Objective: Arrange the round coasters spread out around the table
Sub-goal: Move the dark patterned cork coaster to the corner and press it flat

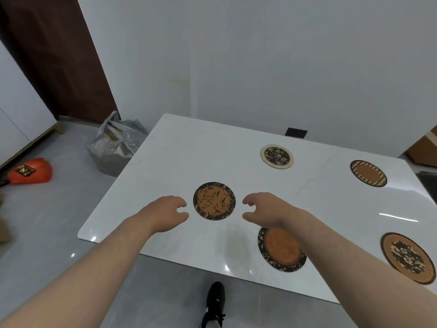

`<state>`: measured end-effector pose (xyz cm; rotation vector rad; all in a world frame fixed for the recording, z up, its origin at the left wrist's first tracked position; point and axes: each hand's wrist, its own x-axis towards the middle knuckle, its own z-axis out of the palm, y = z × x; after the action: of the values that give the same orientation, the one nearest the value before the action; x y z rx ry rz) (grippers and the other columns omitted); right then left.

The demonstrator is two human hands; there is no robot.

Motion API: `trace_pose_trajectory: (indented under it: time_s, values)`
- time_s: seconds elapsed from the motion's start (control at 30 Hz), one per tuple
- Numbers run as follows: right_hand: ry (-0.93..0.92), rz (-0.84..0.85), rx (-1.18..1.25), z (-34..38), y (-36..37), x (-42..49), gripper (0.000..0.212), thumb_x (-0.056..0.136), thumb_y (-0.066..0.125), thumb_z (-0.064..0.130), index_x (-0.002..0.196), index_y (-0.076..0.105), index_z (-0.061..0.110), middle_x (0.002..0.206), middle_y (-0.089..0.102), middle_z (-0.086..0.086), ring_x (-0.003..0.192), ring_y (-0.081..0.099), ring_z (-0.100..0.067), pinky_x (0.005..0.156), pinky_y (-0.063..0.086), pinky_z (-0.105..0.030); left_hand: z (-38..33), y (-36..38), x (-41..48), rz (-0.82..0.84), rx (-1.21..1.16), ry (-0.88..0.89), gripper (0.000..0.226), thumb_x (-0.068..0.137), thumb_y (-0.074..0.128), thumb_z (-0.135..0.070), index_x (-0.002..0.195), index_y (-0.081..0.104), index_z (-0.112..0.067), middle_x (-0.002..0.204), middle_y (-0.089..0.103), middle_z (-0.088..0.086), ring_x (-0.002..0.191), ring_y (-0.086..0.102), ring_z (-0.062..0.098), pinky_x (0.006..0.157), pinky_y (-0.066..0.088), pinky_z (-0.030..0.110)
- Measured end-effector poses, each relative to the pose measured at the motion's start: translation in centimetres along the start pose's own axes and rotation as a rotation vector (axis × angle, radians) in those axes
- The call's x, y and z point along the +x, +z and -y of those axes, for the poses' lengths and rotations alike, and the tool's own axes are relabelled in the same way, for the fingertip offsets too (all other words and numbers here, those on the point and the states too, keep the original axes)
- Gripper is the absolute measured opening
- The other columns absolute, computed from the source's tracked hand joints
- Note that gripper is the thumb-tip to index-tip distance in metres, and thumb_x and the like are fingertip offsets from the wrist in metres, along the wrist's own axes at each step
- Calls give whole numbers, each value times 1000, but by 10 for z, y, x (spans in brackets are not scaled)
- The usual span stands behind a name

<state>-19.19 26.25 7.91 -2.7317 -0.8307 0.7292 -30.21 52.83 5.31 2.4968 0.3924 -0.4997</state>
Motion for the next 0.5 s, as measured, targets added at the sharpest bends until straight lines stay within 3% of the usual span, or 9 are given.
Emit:
trace_pose_trajectory:
  time_s: [0.23, 0.37, 0.5]
  values:
    - [2, 48, 125, -14, 6, 66, 45, 88, 61, 39, 127, 59, 16, 124, 61, -3, 112, 54, -19, 88, 42, -27, -1, 13, 64, 75, -237, -109, 48, 90, 57, -33, 135, 51, -15, 139, 52, 2, 125, 49, 18, 96, 36, 25]
    - [45, 75, 226, -22, 14, 103, 40, 88, 62, 36, 123, 63, 14, 126, 61, -3, 115, 54, -20, 91, 42, -28, 4, 21, 98, 46, -505, -246, 14, 89, 59, -23, 103, 59, -19, 106, 52, 4, 94, 52, 19, 84, 41, 31]
    - [135, 99, 415, -29, 24, 134, 33, 88, 63, 30, 111, 67, 7, 117, 64, -10, 107, 59, -25, 91, 50, -40, 12, 32, 124, 78, -721, -458, 52, 89, 56, -9, 140, 43, -8, 138, 48, 10, 121, 50, 28, 105, 42, 41]
